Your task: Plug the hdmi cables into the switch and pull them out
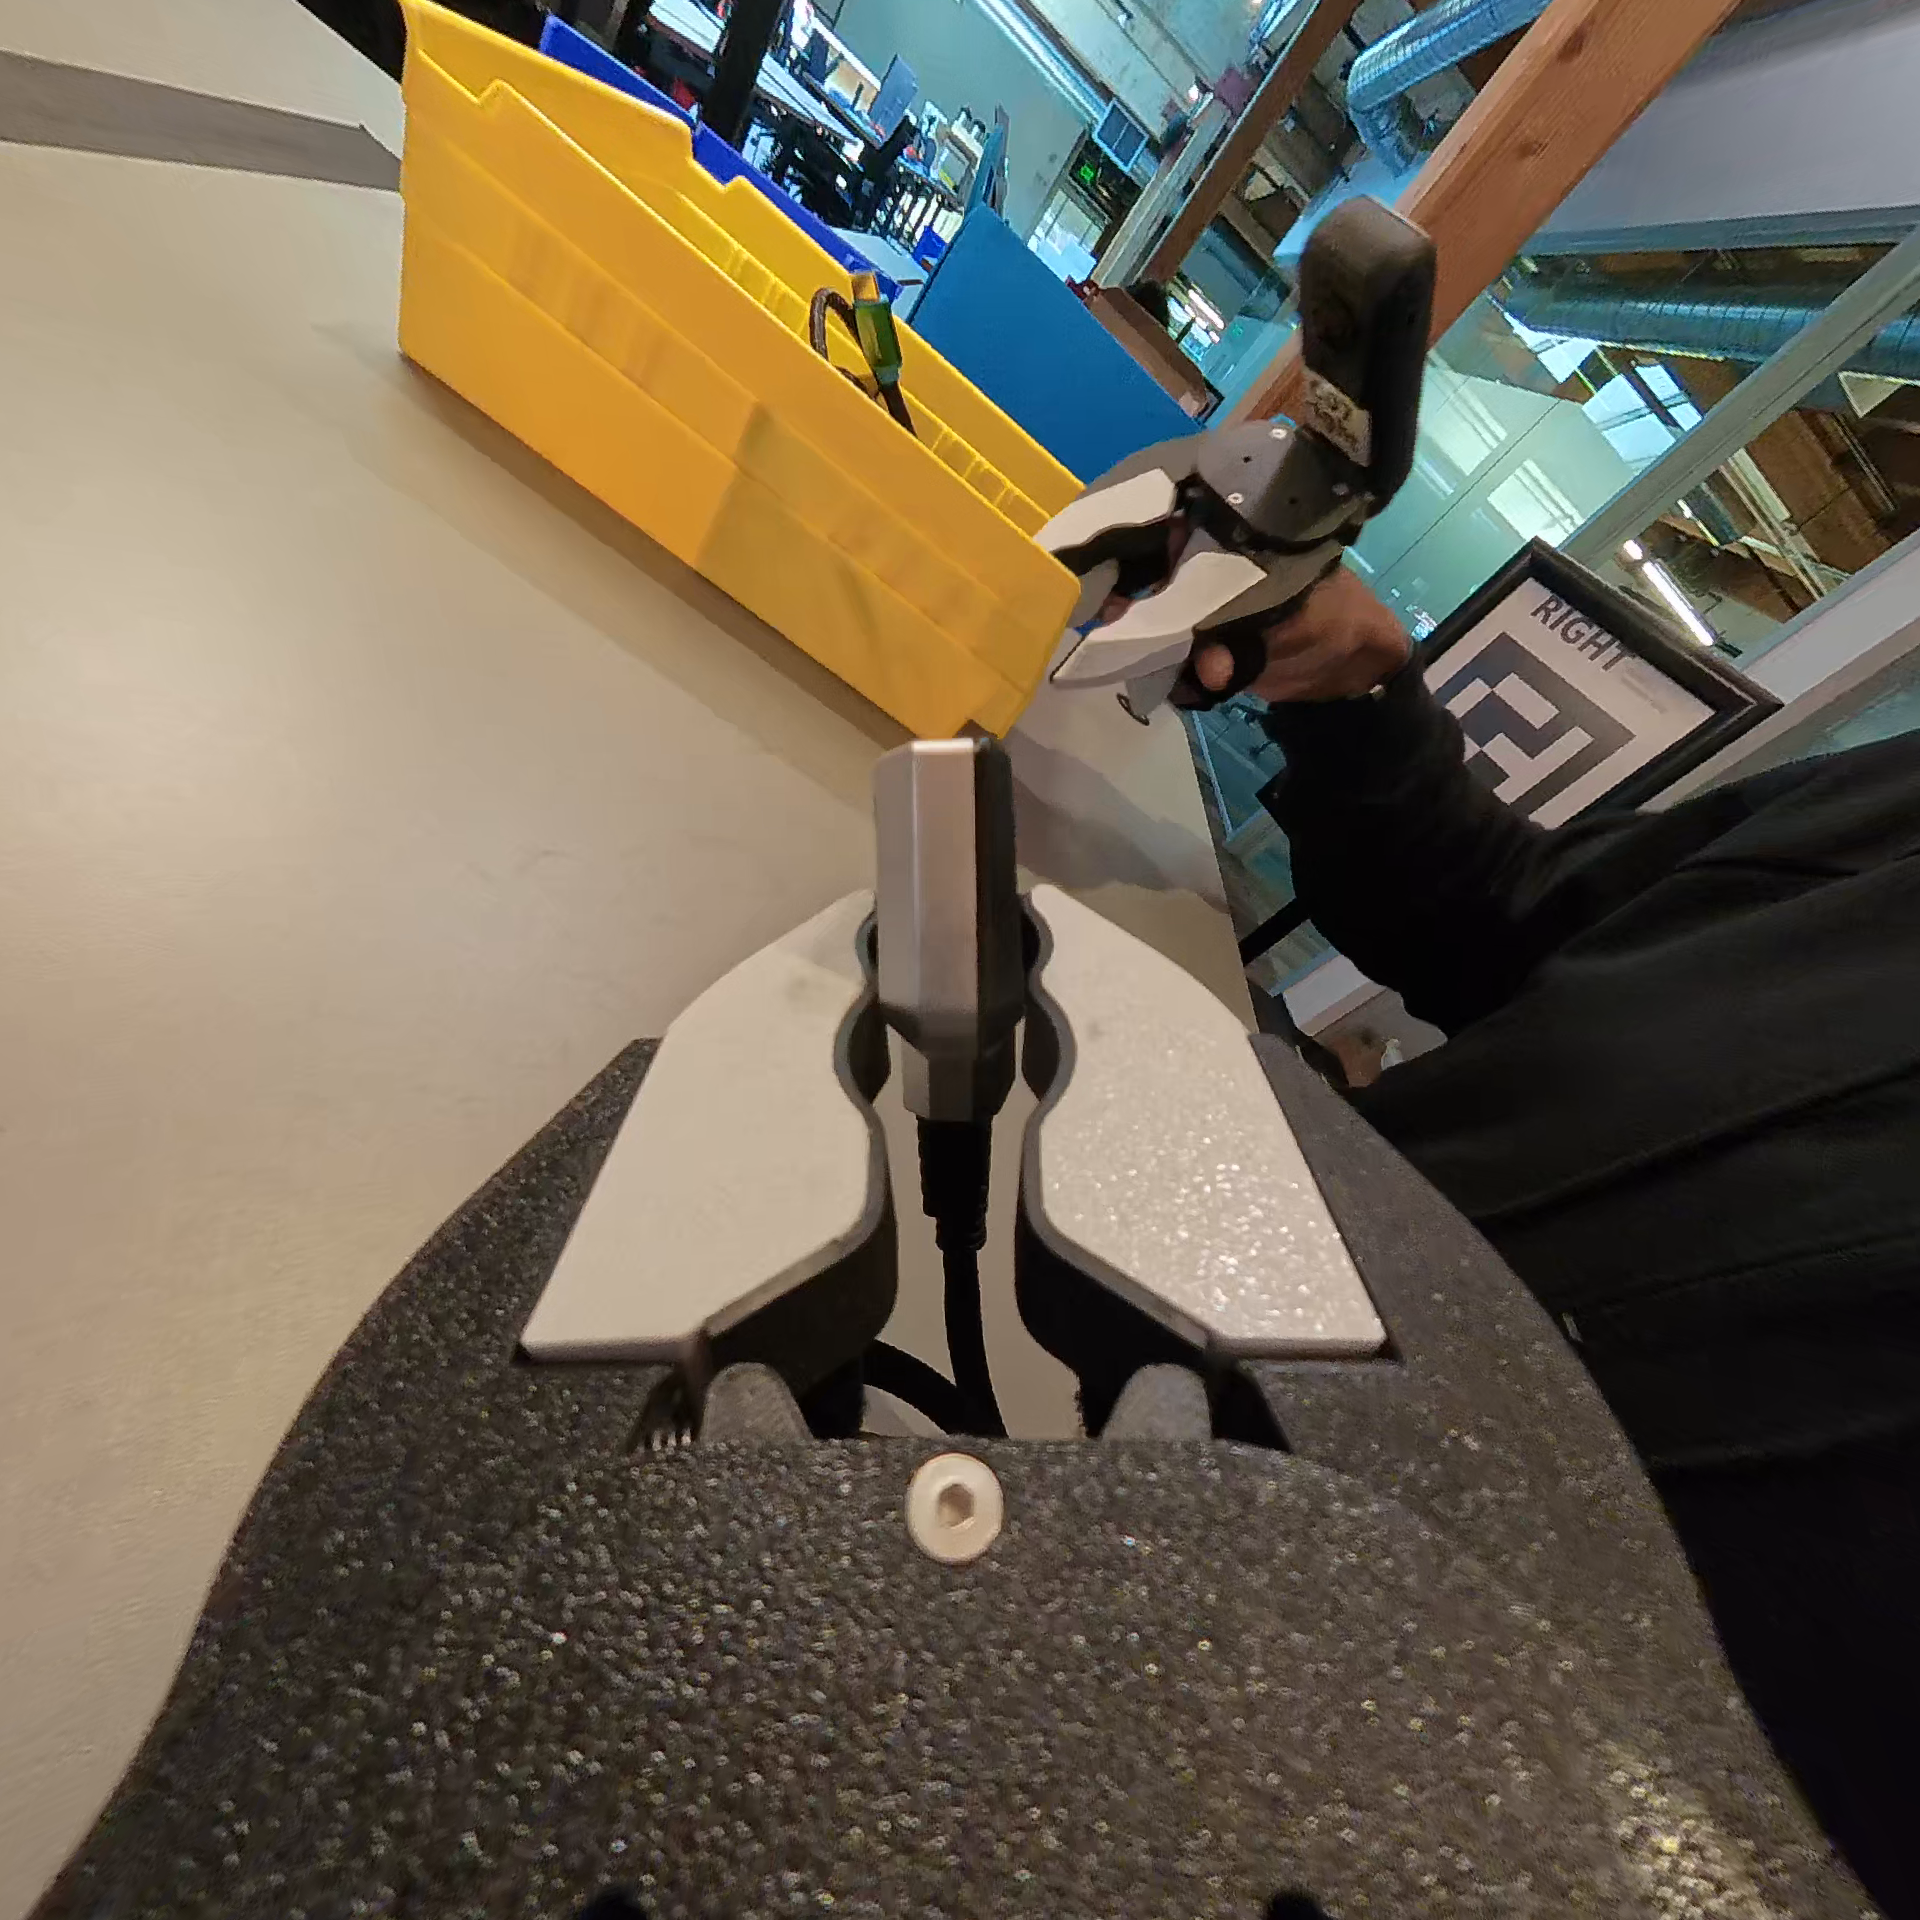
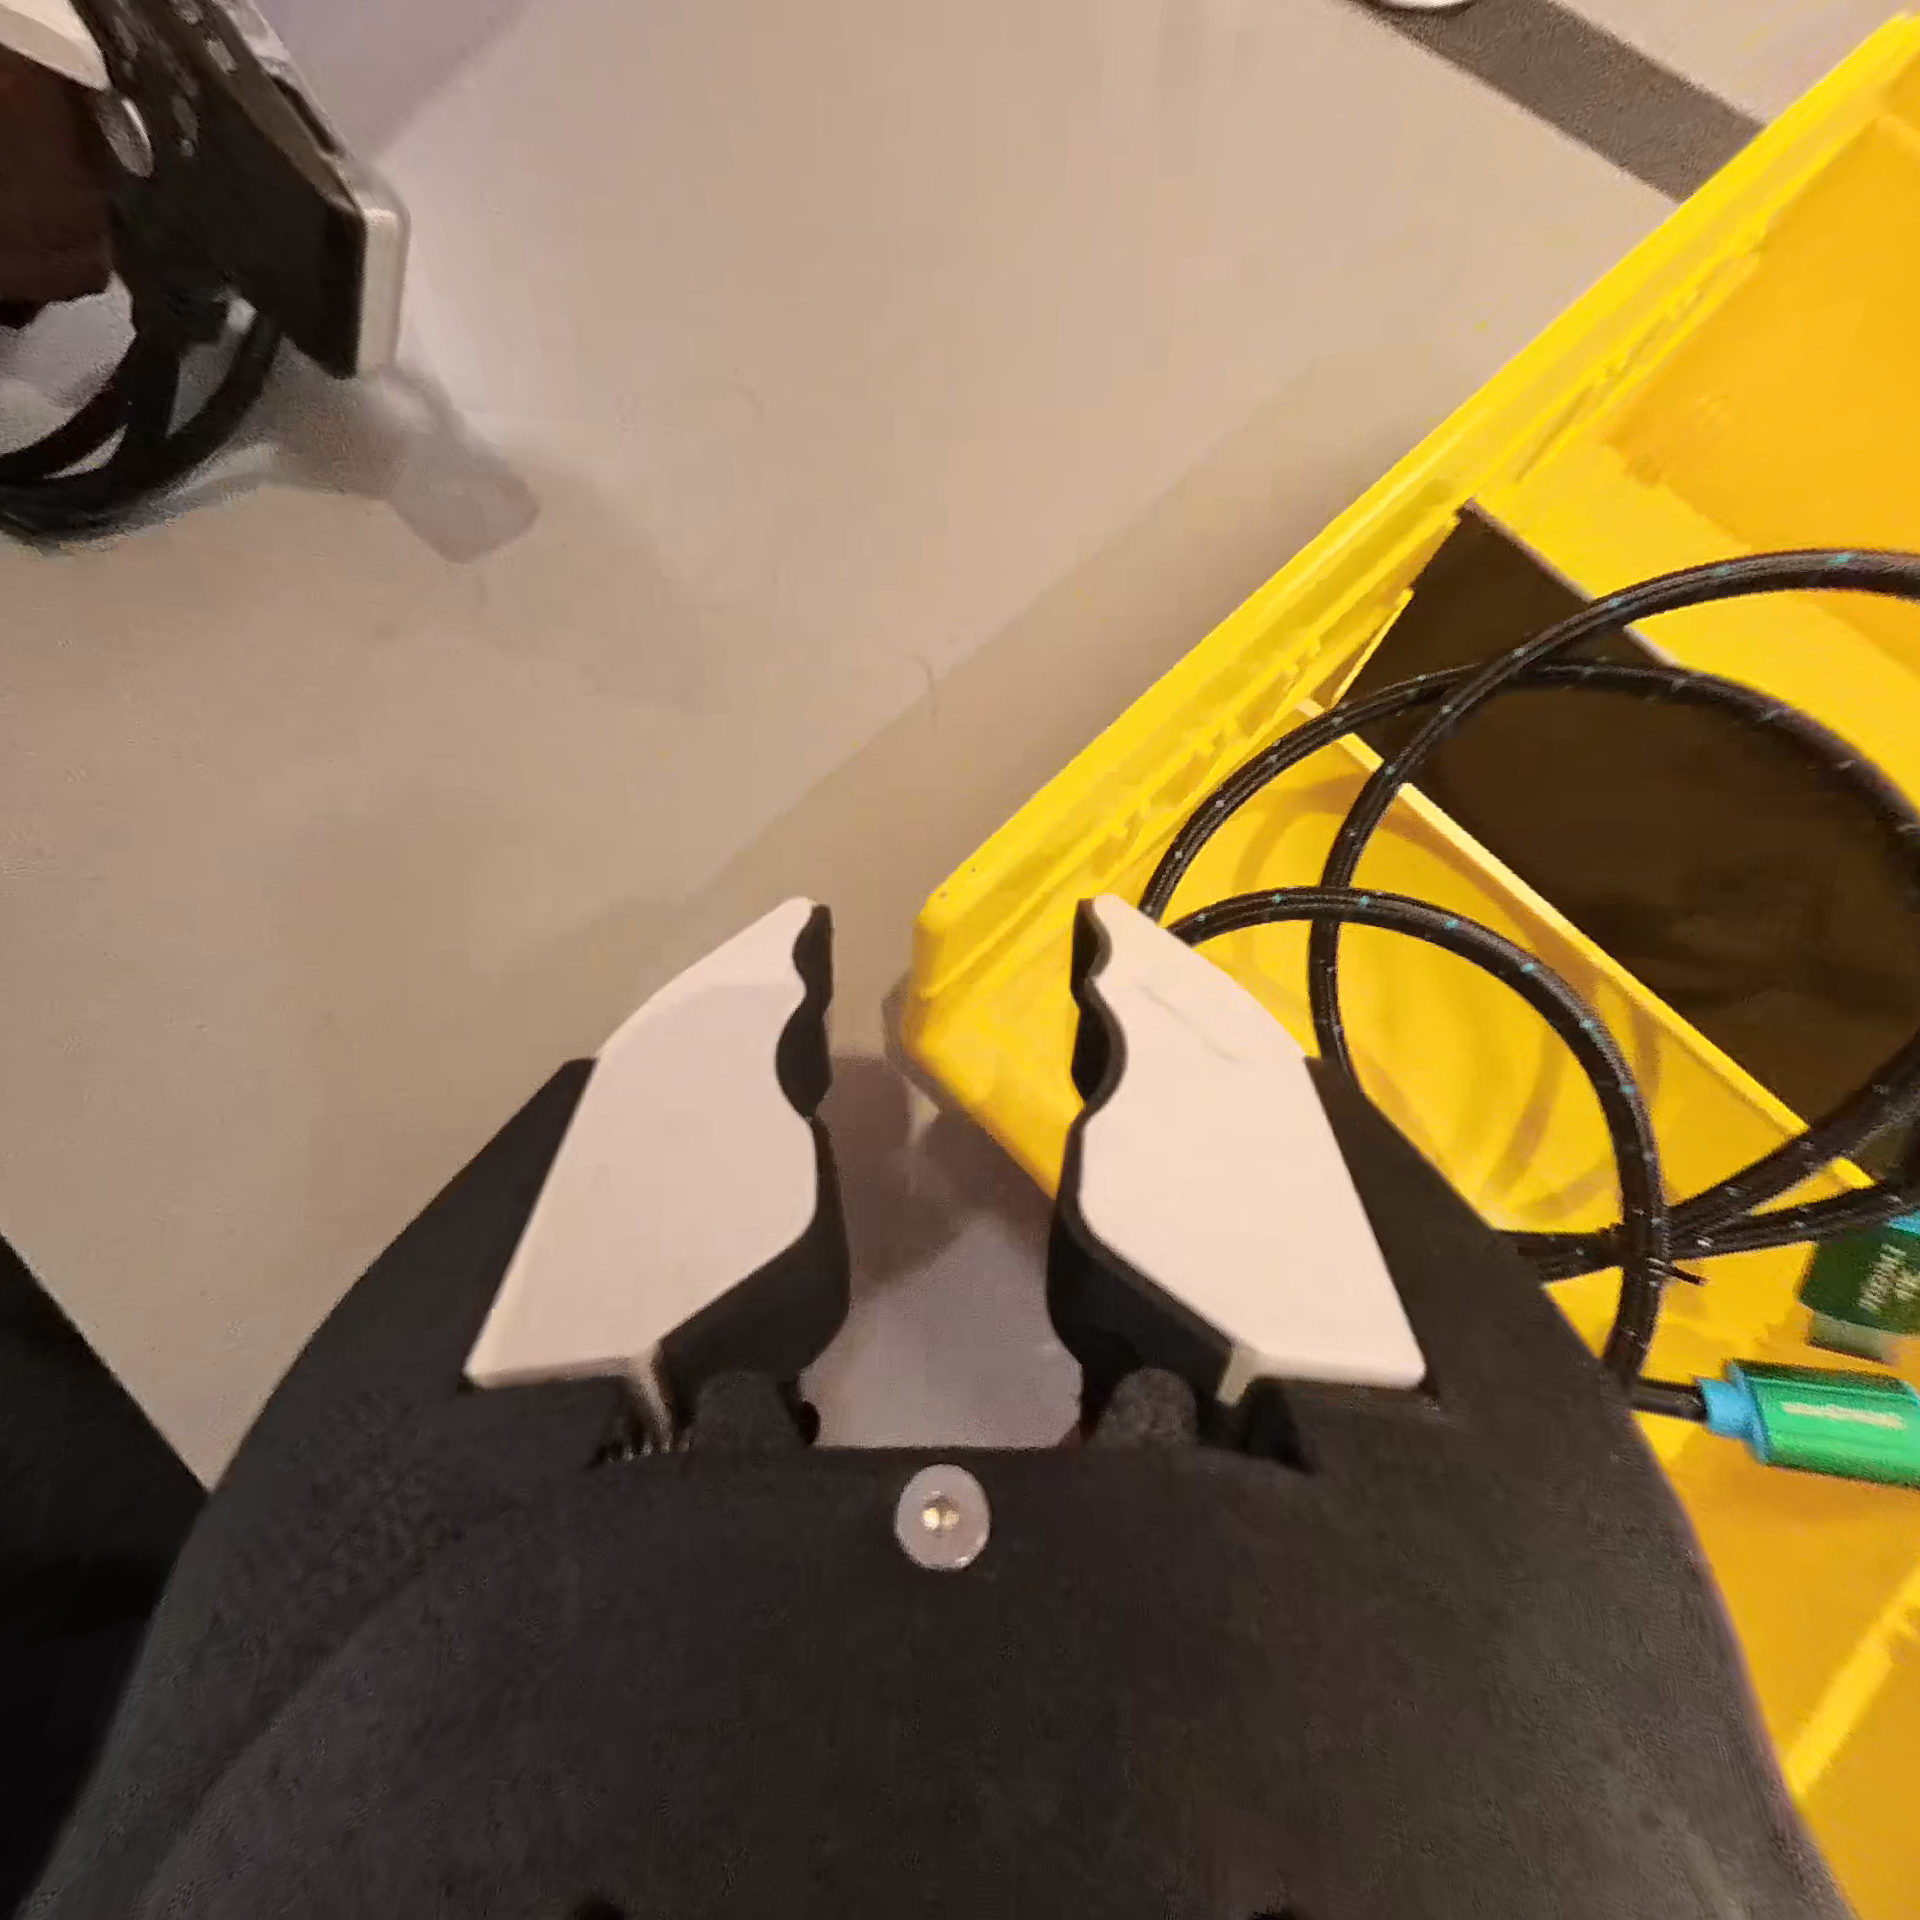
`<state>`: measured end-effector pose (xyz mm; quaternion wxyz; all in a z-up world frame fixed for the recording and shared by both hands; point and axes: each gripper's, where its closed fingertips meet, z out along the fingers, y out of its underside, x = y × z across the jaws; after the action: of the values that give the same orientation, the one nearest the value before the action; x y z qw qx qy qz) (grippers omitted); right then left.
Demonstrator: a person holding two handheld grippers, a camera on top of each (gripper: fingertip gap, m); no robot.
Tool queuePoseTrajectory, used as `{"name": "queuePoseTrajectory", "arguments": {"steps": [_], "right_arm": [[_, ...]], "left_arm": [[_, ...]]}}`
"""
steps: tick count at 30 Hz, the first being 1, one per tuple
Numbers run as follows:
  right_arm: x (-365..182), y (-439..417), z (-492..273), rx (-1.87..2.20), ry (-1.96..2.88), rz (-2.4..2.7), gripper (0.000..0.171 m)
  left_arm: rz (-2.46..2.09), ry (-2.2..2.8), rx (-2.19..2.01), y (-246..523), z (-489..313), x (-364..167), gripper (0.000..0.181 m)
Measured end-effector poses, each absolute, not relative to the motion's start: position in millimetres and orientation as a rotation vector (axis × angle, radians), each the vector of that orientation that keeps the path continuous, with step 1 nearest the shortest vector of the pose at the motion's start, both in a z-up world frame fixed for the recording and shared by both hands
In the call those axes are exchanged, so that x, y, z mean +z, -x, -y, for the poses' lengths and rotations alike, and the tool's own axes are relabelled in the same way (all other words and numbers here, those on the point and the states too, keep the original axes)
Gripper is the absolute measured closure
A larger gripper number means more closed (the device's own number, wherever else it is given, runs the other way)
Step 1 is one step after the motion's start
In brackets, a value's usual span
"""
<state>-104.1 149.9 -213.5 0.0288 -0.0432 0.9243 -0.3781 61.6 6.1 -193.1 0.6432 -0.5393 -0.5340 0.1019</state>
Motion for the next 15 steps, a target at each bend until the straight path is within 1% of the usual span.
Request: {"name": "queuePoseTrajectory", "arguments": {"steps": [4, 6, 8, 9, 12, 15], "right_arm": [[-176, 85, -146, -1.371, 0.140, -2.805, 0.136], [-167, 50, -138, -1.404, 0.204, -2.691, 0.136], [-173, 4, -124, -1.377, 0.259, -2.541, 0.136], [-181, -22, -115, -1.334, 0.283, -2.462, 0.133], [-216, -80, -81, -1.185, 0.269, -2.336, 0.116], [-243, -104, -48, -1.105, 0.203, -2.318, 0.104]], "left_arm": [[1.217, 1.177, 0.265, -58, -3, -188, 0.160], [1.214, 1.138, 0.293, -55, 0, -184, 0.160], [1.204, 1.096, 0.330, -51, 2, -178, 0.160], [1.197, 1.076, 0.350, -50, 3, -175, 0.160], [1.147, 1.008, 0.415, -47, 3, -163, 0.160], [1.078, 0.920, 0.475, -47, 4, -150, 0.160]]}}
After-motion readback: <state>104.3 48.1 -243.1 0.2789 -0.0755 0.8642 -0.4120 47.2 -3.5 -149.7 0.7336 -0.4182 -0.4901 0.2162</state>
